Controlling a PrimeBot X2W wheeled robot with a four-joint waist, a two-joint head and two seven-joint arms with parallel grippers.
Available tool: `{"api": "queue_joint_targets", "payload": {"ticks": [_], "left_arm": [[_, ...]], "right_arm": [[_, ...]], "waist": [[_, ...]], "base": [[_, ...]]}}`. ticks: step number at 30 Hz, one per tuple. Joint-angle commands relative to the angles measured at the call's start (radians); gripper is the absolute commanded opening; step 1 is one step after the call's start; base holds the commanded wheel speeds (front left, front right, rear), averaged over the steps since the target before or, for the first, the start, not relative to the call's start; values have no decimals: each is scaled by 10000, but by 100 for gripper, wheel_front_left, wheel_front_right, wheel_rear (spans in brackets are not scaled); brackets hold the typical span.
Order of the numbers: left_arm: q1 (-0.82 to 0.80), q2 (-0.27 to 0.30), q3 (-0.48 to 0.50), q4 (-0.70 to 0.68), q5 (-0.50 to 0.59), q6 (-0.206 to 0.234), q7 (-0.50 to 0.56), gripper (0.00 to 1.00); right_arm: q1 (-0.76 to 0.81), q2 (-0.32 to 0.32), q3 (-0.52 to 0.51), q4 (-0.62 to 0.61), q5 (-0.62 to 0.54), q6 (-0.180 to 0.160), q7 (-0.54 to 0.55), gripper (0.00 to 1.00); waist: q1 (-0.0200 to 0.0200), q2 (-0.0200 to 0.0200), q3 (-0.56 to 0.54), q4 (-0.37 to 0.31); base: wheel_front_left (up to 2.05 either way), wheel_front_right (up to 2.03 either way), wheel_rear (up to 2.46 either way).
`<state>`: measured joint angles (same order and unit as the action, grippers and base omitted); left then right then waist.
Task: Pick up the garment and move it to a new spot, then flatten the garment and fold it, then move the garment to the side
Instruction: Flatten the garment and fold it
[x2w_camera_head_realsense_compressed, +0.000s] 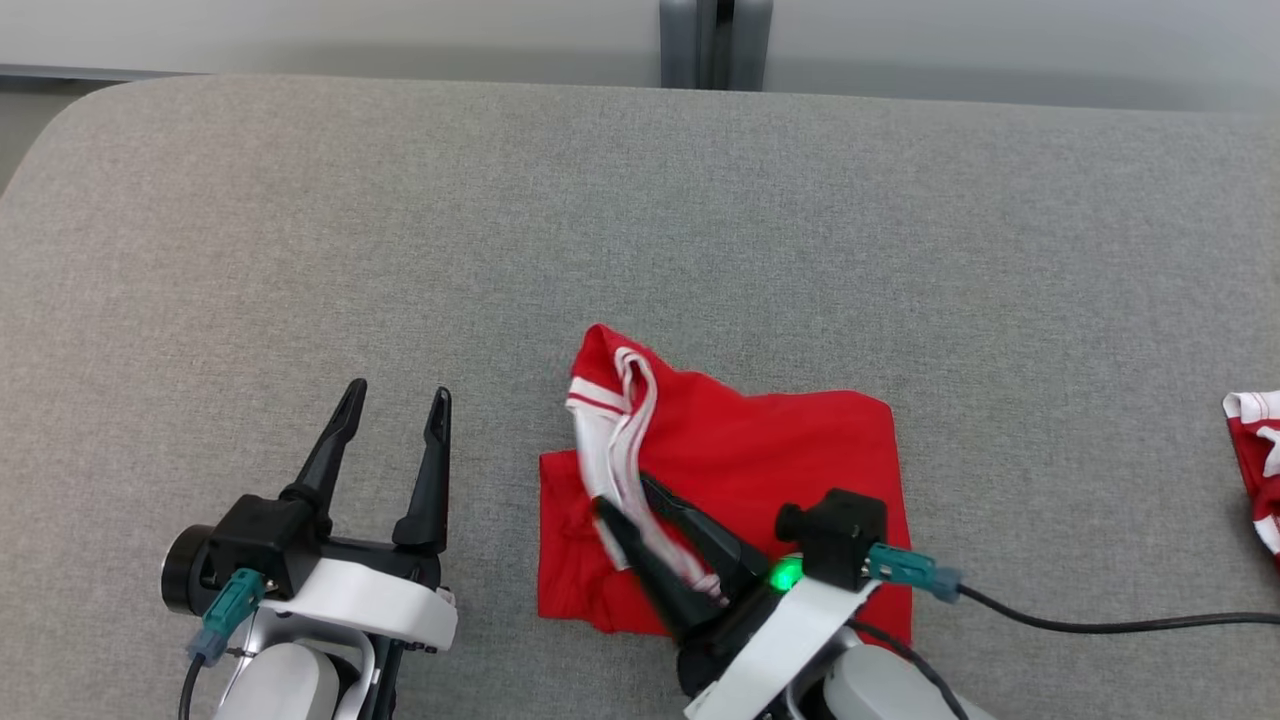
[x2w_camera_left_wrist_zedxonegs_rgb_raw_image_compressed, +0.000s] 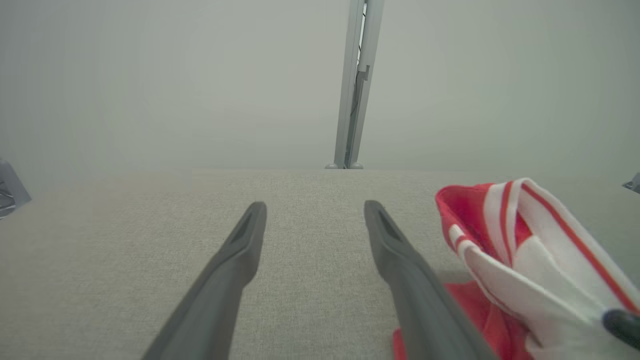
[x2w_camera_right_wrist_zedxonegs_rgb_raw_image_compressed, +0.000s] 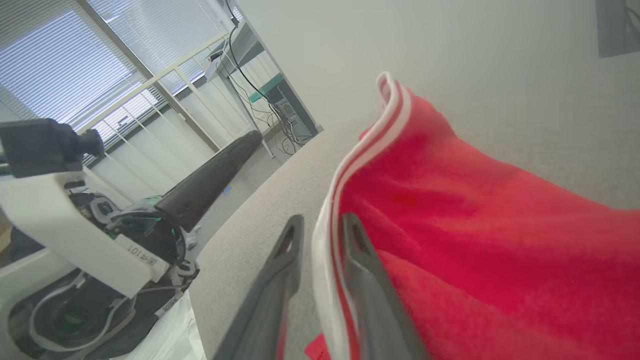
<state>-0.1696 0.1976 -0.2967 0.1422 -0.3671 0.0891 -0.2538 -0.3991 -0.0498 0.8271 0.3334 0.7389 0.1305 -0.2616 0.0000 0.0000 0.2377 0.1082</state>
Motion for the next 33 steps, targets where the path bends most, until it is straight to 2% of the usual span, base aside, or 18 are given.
{"api": "queue_joint_targets", "payload": {"ticks": [1, 6, 9, 14, 20, 27, 33], "left_arm": [[-100, 15, 10, 38, 2, -30, 2, 100], [-208, 81, 75, 76, -22, 32, -11, 100], [-154, 130, 119, 46, -22, 82, -25, 100], [-67, 235, 254, -86, 26, 200, -45, 100], [-6, 330, 388, -276, 81, 297, -68, 100], [125, 367, 656, -551, 157, 471, -90, 100], [294, 405, 813, -609, 131, 517, -98, 100]], "right_arm": [[-104, -36, 81, -41, 4, 6, -58, 100], [-307, -38, 579, -1112, 708, 6, -62, 100], [-278, -56, 161, -1935, 633, 6, -63, 100], [225, -56, -1439, -3104, -29, 6, -44, 100], [979, -98, -3598, -3660, -1350, 6, -43, 100], [1902, -478, -6117, -3740, -2948, 6, -43, 100], [2617, -890, -7572, -3556, -3891, 6, 254, 100]], "waist": [[0, 0, 13, -9], [0, 0, 99, -151], [0, 0, 84, -278], [0, 0, 16, -480], [0, 0, -46, -660], [0, 0, -161, -831], [0, 0, -399, -842]], "base": [[0, 0, 0], [0, 0, 0], [0, 0, 0], [0, 0, 0], [0, 0, 0], [0, 0, 0], [0, 0, 0]]}}
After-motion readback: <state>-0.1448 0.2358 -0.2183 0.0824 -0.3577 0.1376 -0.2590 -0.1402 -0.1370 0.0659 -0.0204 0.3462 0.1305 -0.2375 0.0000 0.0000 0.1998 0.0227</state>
